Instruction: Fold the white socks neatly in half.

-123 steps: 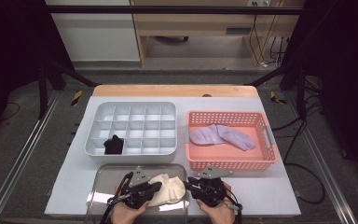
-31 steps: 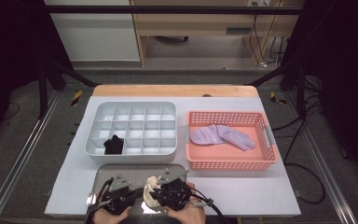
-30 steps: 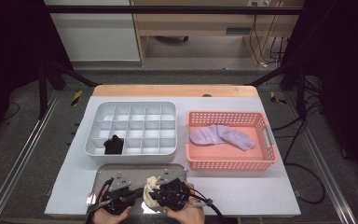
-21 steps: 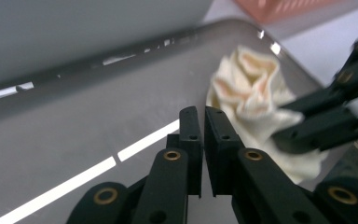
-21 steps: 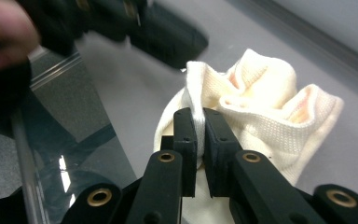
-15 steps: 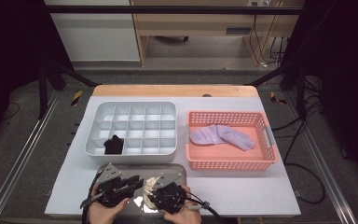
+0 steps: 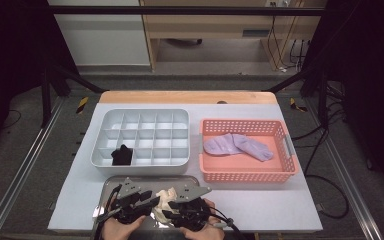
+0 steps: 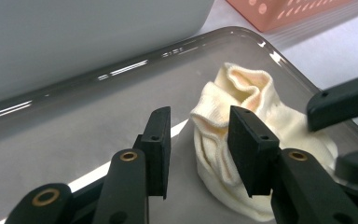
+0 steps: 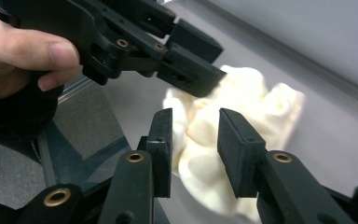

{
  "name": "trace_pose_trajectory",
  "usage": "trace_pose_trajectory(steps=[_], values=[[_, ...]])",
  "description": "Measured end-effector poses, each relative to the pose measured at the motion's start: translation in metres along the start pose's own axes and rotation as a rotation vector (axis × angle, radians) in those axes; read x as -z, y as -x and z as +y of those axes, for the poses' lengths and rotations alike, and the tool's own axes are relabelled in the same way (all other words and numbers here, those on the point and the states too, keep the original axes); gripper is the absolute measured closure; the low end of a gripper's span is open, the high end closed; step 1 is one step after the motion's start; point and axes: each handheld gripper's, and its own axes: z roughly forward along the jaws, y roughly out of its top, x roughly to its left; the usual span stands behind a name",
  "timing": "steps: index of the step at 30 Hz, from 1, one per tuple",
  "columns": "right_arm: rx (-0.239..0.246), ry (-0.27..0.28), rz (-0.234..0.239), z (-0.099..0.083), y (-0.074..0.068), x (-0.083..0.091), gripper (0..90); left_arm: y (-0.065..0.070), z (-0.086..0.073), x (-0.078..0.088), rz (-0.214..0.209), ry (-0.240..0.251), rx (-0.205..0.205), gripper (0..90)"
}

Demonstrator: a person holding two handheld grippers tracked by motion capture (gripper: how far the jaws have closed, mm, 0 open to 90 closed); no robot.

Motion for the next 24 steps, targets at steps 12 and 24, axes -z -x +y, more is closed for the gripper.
trace_pose_trajectory(steps=[12,24], values=[[0.039,-0.06,-0.03,-0.012,0.001,-0.011,65.8,-0.006,-0.007,0.019,-0.018,0.031,0.012,53.2],[0.036,0.021,-0.034,0.001,0.003,0.001,84.9,-0.003,-0.015,0.001,-0.035,-0.028,0.006,58.6]])
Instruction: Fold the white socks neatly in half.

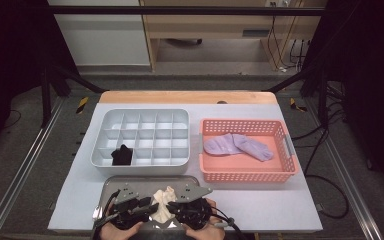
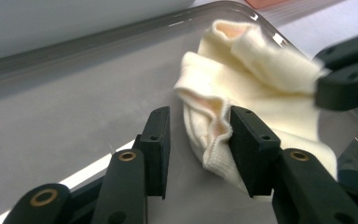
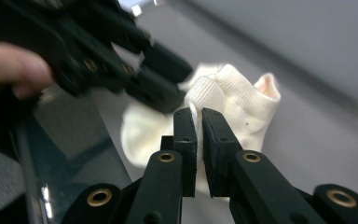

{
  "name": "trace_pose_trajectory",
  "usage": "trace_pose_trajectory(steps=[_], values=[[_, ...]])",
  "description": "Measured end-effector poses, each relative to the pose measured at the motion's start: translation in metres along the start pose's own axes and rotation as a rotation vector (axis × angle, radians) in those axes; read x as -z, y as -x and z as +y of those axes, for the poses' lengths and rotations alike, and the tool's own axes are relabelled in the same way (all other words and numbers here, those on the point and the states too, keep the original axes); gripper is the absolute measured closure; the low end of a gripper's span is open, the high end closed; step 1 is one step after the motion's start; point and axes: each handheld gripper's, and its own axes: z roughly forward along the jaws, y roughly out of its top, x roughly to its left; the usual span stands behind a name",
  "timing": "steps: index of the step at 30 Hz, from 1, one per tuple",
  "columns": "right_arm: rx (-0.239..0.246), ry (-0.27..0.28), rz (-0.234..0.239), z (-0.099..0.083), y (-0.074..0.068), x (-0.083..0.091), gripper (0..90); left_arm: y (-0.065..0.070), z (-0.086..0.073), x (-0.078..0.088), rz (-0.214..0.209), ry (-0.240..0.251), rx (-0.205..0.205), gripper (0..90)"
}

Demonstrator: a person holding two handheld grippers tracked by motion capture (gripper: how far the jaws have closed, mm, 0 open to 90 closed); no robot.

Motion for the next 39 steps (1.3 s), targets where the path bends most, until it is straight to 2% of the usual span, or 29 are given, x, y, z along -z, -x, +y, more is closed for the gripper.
trace_pose_trajectory(steps=[3,6,8,10,11,12,13,17,20,21,22,23,26,27,28,29,30,32,34,35,39], values=[[0.005,0.024,0.035,0.006,-0.002,0.001,84.6,-0.001,0.0,-0.003,-0.016,0.0,0.005,61.9],[0.017,0.021,0.047,0.007,-0.004,-0.001,83.8,-0.001,0.001,-0.003,-0.02,-0.006,0.001,63.8],[0.007,0.001,0.036,0.006,-0.002,-0.002,81.1,-0.001,0.001,-0.004,-0.025,-0.01,-0.004,64.5],[-0.004,0.004,0.028,0.005,0.001,0.0,80.5,-0.001,0.001,-0.004,-0.025,-0.009,-0.007,64.5],[-0.026,0.015,0.014,0.004,0.007,0.005,81.1,-0.001,0.002,-0.005,-0.021,-0.008,-0.014,64.5],[-0.026,0.015,0.014,0.004,0.007,0.005,81.1,-0.001,0.002,-0.005,-0.021,-0.008,-0.014,64.5],[-0.05,0.004,0.013,0.004,0.011,0.008,85.4,0.0,0.003,-0.006,-0.019,-0.006,-0.017,64.5],[-0.057,-0.003,0.0,0.005,0.013,0.008,86.6,0.001,0.005,-0.009,-0.014,-0.003,-0.026,64.4],[-0.046,0.026,0.006,0.009,0.012,0.009,86.7,0.002,0.008,-0.011,-0.012,-0.004,-0.03,64.4],[-0.042,0.05,0.023,0.013,0.011,0.011,86.7,0.003,0.009,-0.013,-0.013,-0.004,-0.032,64.6],[-0.042,0.05,0.023,0.013,0.011,0.011,86.7,0.003,0.009,-0.013,-0.013,-0.004,-0.032,64.8],[-0.024,0.063,0.044,0.016,0.007,0.01,86.7,0.003,0.009,-0.013,-0.016,-0.007,-0.035,64.8],[-0.009,0.048,0.065,0.015,0.003,0.005,86.7,0.002,0.009,-0.013,-0.02,-0.009,-0.033,65.5],[0.0,0.018,0.084,0.01,0.0,-0.003,86.6,0.001,0.009,-0.013,-0.033,-0.005,-0.017,65.8],[0.0,0.018,0.084,0.01,0.0,-0.003,86.6,0.001,0.009,-0.013,-0.033,-0.005,-0.017,66.2],[0.005,-0.006,0.09,0.006,-0.001,-0.009,86.6,-0.001,0.009,-0.012,-0.044,0.001,-0.002,66.4],[0.005,-0.006,0.09,0.006,-0.001,-0.009,86.6,-0.001,0.009,-0.012,-0.044,0.001,-0.002,66.7],[0.005,-0.016,0.09,0.002,-0.002,-0.013,86.6,-0.005,0.01,-0.009,-0.057,0.03,0.031,67.4],[0.006,-0.014,0.094,0.001,-0.002,-0.015,86.6,-0.007,0.011,-0.006,-0.054,0.042,0.037,68.3],[0.007,-0.016,0.095,0.001,-0.002,-0.015,86.6,-0.01,0.011,-0.002,-0.051,0.071,0.052,68.9],[0.008,-0.02,0.093,0.0,-0.003,-0.017,86.6,-0.012,0.012,0.001,-0.05,0.064,0.063,71.9]])
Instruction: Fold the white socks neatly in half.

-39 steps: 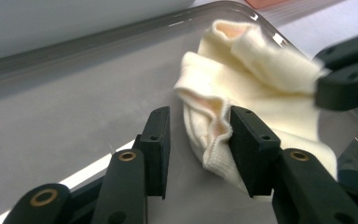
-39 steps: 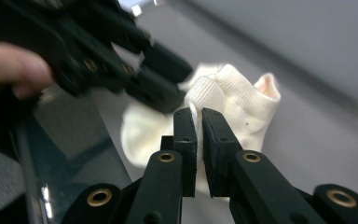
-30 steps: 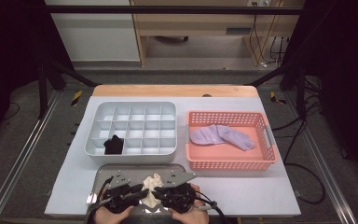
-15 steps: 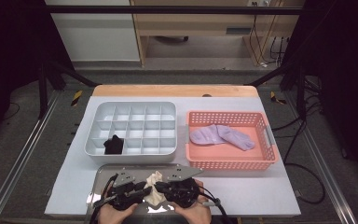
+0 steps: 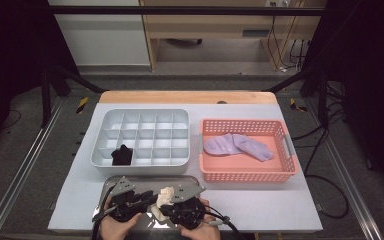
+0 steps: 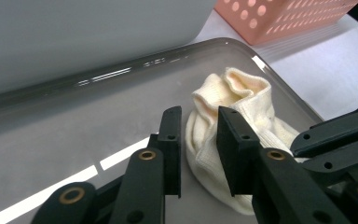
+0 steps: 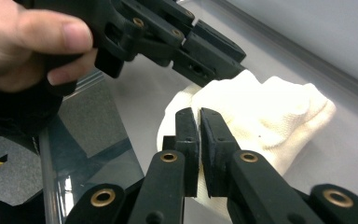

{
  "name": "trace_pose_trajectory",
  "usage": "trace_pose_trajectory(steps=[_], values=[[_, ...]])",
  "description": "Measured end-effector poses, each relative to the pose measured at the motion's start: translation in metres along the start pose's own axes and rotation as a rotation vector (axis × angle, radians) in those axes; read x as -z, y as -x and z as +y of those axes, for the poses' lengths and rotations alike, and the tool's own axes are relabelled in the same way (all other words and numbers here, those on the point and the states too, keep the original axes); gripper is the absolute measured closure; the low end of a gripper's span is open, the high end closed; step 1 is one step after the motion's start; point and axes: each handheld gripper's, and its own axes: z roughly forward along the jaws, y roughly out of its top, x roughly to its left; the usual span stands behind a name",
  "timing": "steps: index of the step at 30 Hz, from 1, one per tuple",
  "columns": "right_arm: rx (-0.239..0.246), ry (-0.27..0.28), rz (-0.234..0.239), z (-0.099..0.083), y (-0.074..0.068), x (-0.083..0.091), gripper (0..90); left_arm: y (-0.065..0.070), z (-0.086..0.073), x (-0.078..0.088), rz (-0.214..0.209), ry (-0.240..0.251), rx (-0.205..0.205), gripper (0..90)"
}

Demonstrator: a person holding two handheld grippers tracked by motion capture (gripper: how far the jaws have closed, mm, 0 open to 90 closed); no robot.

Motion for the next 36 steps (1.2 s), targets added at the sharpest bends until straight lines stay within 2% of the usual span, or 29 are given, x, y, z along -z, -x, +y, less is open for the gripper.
trace_pose_trajectory(steps=[5,6,10,13,16,17,19,23,24,25,26,27,29,30,31,34,36], values=[[-0.002,0.01,-0.009,0.0,0.001,0.002,86.6,-0.003,-0.002,0.007,-0.028,-0.014,0.012,77.8],[-0.002,0.012,-0.011,0.001,0.001,0.003,86.6,-0.003,-0.005,0.005,-0.041,-0.022,0.028,81.5],[0.004,0.025,-0.008,0.003,0.0,0.004,86.7,-0.003,-0.004,0.003,-0.049,-0.017,0.029,86.1],[0.012,0.052,0.022,0.006,-0.003,0.005,86.7,-0.001,-0.004,0.0,-0.056,-0.013,0.034,88.1],[0.02,0.035,0.035,0.004,-0.004,-0.001,86.7,0.001,-0.004,-0.001,-0.064,-0.011,0.039,88.4],[0.02,0.035,0.035,0.004,-0.004,-0.001,86.7,0.001,-0.004,-0.001,-0.064,-0.011,0.039,88.5],[0.023,-0.001,0.032,-0.001,-0.004,-0.01,86.6,0.0,-0.004,-0.001,-0.068,-0.011,0.044,88.5],[0.017,-0.016,0.029,-0.006,-0.003,-0.015,86.5,-0.002,-0.003,0.001,-0.068,0.009,0.05,87.6],[0.017,-0.023,0.027,-0.007,-0.002,-0.016,86.4,-0.001,-0.003,0.002,-0.058,0.023,0.048,86.4],[0.009,-0.03,0.032,-0.008,-0.002,-0.018,86.2,-0.001,-0.001,0.004,-0.059,0.036,0.047,80.6],[0.009,-0.03,0.032,-0.008,-0.002,-0.018,86.2,-0.001,0.0,0.006,-0.062,0.053,0.049,80.6],[0.012,-0.031,0.031,-0.009,-0.003,-0.019,86.0,0.001,0.003,0.01,-0.067,0.078,0.037,74.7],[0.013,-0.031,0.031,-0.009,-0.002,-0.019,85.9,0.002,0.004,0.01,-0.07,0.072,0.023,66.1],[0.004,-0.032,0.031,-0.009,-0.002,-0.019,85.5,0.006,0.002,0.006,-0.056,0.049,0.001,62.6],[0.004,-0.032,0.031,-0.009,-0.002,-0.019,85.5,0.006,0.002,0.006,-0.056,0.049,0.001,60.7],[0.002,-0.027,0.035,-0.009,-0.003,-0.019,82.4,0.009,-0.002,-0.003,-0.007,-0.006,-0.037,58.9],[0.002,-0.017,0.033,-0.007,-0.004,-0.014,77.0,0.008,-0.003,-0.004,0.02,-0.026,-0.054,58.8]])
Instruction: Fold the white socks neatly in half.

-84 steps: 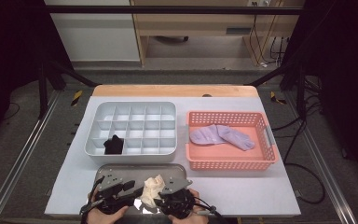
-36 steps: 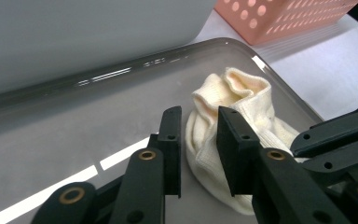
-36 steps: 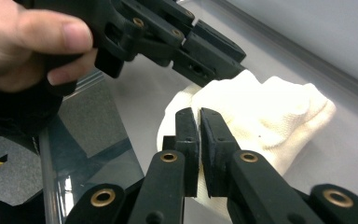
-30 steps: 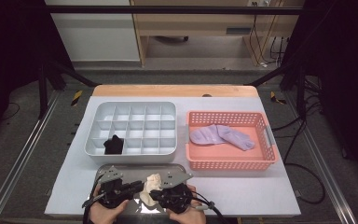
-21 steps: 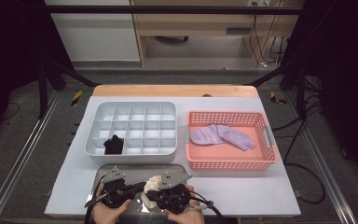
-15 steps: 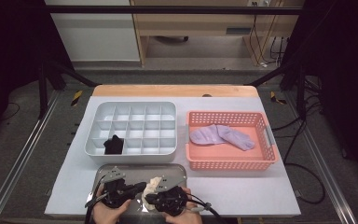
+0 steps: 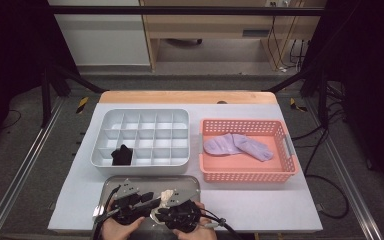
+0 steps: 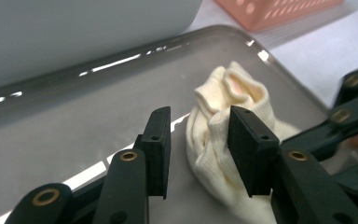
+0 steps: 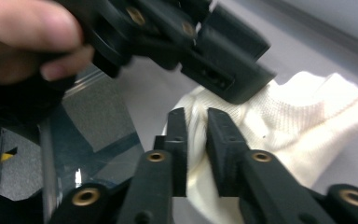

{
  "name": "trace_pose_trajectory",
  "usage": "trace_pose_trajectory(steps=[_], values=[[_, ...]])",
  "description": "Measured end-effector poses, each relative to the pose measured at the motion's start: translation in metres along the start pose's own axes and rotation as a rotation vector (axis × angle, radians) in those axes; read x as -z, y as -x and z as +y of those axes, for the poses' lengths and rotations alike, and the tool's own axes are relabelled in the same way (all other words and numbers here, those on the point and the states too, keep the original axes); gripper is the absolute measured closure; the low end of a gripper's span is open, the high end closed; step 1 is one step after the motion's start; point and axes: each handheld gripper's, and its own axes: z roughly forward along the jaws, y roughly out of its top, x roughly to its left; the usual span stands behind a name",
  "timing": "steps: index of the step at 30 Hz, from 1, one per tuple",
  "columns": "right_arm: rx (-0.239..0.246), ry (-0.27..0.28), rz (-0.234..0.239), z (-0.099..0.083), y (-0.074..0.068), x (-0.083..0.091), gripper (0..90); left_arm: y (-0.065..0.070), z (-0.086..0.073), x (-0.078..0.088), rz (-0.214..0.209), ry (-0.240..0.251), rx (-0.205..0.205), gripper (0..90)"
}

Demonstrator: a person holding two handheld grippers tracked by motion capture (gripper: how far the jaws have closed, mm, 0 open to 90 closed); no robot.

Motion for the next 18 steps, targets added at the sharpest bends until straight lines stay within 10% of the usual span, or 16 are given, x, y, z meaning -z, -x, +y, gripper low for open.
trace_pose_trajectory(steps=[18], values=[[-0.036,0.046,-0.089,0.0,0.017,0.023,87.3,-0.004,-0.008,0.0,-0.013,-0.028,-0.01,57.6]])
